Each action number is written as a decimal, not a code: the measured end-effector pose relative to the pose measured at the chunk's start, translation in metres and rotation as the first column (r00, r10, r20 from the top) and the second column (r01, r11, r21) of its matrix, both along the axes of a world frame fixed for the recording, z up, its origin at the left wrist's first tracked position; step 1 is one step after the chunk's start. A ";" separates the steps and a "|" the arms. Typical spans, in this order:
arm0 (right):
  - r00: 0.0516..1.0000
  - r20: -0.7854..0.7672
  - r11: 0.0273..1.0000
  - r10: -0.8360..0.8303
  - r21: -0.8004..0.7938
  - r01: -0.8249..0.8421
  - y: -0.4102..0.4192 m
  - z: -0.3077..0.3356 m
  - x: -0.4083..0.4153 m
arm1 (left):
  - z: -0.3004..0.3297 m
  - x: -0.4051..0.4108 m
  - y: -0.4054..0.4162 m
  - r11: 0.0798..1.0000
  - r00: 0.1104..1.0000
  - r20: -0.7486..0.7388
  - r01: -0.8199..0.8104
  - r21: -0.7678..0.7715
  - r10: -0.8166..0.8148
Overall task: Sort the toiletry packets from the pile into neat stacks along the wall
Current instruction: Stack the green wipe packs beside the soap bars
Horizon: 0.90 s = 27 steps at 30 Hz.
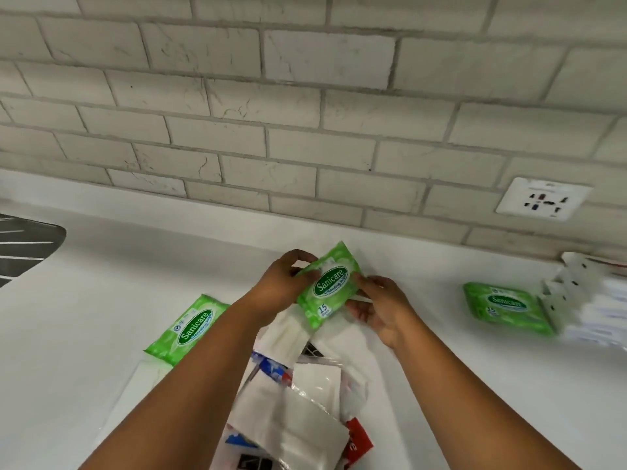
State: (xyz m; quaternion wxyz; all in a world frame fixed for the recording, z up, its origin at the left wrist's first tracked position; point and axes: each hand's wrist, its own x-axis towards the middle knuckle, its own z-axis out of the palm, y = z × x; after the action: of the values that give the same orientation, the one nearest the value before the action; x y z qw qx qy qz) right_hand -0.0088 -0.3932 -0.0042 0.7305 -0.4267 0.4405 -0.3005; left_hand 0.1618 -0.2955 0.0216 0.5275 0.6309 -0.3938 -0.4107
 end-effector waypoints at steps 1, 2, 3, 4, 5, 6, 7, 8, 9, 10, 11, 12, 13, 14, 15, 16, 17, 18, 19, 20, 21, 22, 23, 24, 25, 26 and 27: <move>0.999 0.050 0.999 -0.010 0.034 0.008 -0.002 0.001 -0.017 | 0.004 -0.012 -0.002 0.999 0.999 -0.018 0.040 0.005 -0.040; 0.996 0.086 0.999 0.002 0.054 -0.007 -0.003 0.002 -0.035 | 0.007 -0.024 -0.004 0.997 0.997 -0.038 0.074 0.009 -0.074; 0.992 0.120 0.997 0.026 0.070 -0.034 -0.003 0.003 -0.053 | 0.009 -0.037 -0.008 0.995 0.994 -0.056 0.098 0.015 -0.097; 0.989 0.141 0.996 0.037 0.079 -0.048 -0.003 0.003 -0.069 | 0.009 -0.049 -0.012 0.995 0.992 -0.080 0.102 0.019 -0.100; 0.986 0.163 0.995 0.033 0.090 -0.048 -0.003 0.004 -0.083 | 0.008 -0.059 -0.017 0.996 0.990 -0.115 0.085 0.019 -0.083; 0.985 0.172 0.995 0.003 0.094 -0.019 -0.004 0.004 -0.098 | 0.005 -0.074 -0.023 0.998 0.985 -0.167 0.053 0.020 -0.048; 0.980 0.193 0.994 -0.044 0.107 0.024 -0.005 0.005 -0.112 | 0.003 -0.088 -0.029 1.000 0.969 -0.246 0.013 0.019 -0.008; 0.972 0.212 0.989 -0.106 0.123 0.081 -0.008 0.004 -0.127 | -0.001 -0.105 -0.035 1.000 0.937 -0.350 -0.009 0.011 0.012; 0.956 0.233 0.978 -0.176 0.155 0.142 -0.011 0.004 -0.144 | -0.004 -0.125 -0.042 1.000 0.891 -0.455 0.000 -0.006 -0.003; 0.941 0.239 0.964 -0.238 0.176 0.199 -0.015 0.002 -0.159 | -0.009 -0.143 -0.047 1.000 0.851 -0.525 0.024 -0.020 -0.031; 0.926 0.243 0.950 -0.290 0.189 0.248 -0.019 0.001 -0.174 | -0.015 -0.163 -0.053 0.999 0.833 -0.551 0.052 -0.014 -0.051; 0.916 0.227 0.939 -0.330 0.177 0.294 -0.024 0.000 -0.189 | -0.020 -0.183 -0.058 0.997 0.838 -0.544 0.072 0.014 -0.053; 0.910 0.207 0.931 -0.358 0.160 0.329 -0.028 -0.002 -0.205 | -0.025 -0.203 -0.064 0.995 0.862 -0.506 0.080 0.056 -0.041; 0.907 0.177 0.922 -0.383 0.133 0.363 -0.032 -0.002 -0.218 | -0.030 -0.221 -0.071 0.993 0.890 -0.455 0.081 0.090 -0.031; 0.904 0.152 0.916 -0.400 0.105 0.388 -0.036 -0.002 -0.230 | -0.034 -0.237 -0.079 0.991 0.910 -0.414 0.078 0.109 -0.026; 0.904 0.126 0.912 -0.409 0.068 0.403 -0.038 -0.001 -0.241 | -0.036 -0.249 -0.087 0.990 0.922 -0.386 0.074 0.117 -0.023; 0.907 0.089 0.911 -0.412 0.024 0.412 -0.042 -0.001 -0.251 | -0.037 -0.260 -0.096 0.990 0.930 -0.368 0.072 0.119 -0.023; 0.913 0.023 0.912 -0.408 -0.046 0.409 -0.046 -0.002 -0.261 | -0.038 -0.271 -0.105 0.990 0.939 -0.343 0.065 0.123 -0.019; 0.912 -0.074 0.910 -0.403 -0.141 0.391 -0.051 -0.002 -0.268 | -0.038 -0.279 -0.113 0.990 0.950 -0.313 0.054 0.129 -0.011; 0.900 -0.179 0.904 -0.397 -0.247 0.350 -0.054 -0.003 -0.273 | -0.039 -0.283 -0.119 0.990 0.961 -0.277 0.041 0.135 -0.002; 0.871 -0.290 0.890 -0.396 -0.356 0.286 -0.059 -0.002 -0.278 | -0.040 -0.290 -0.127 0.990 0.967 -0.253 0.028 0.139 0.008; 0.826 -0.403 0.870 -0.394 -0.452 0.195 -0.064 -0.002 -0.281 | -0.041 -0.294 -0.133 0.990 0.971 -0.238 0.010 0.142 0.024; 0.761 -0.510 0.846 -0.401 -0.525 0.095 -0.069 -0.002 -0.283 | -0.043 -0.298 -0.140 0.990 0.971 -0.235 -0.008 0.140 0.041; 0.697 -0.583 0.819 -0.418 -0.574 0.011 -0.073 -0.003 -0.282 | -0.046 -0.298 -0.146 0.990 0.972 -0.228 -0.029 0.137 0.060; 0.657 -0.612 0.791 -0.440 -0.611 -0.040 -0.078 -0.005 -0.282 | -0.050 -0.298 -0.153 0.989 0.974 -0.210 -0.055 0.134 0.083; 0.643 -0.611 0.762 -0.462 -0.644 -0.064 -0.083 -0.006 -0.281 | -0.053 -0.299 -0.160 0.988 0.979 -0.174 -0.081 0.131 0.103; 0.638 -0.603 0.740 -0.479 -0.668 -0.076 -0.086 -0.007 -0.279 | -0.056 -0.298 -0.165 0.986 0.985 -0.123 -0.102 0.131 0.119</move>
State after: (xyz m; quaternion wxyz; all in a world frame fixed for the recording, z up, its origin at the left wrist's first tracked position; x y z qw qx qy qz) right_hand -0.2878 -0.4789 -0.0114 0.2516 -0.6758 0.6168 -0.3155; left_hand -0.1365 -0.4601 -0.0345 0.5336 0.6553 -0.2966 -0.4448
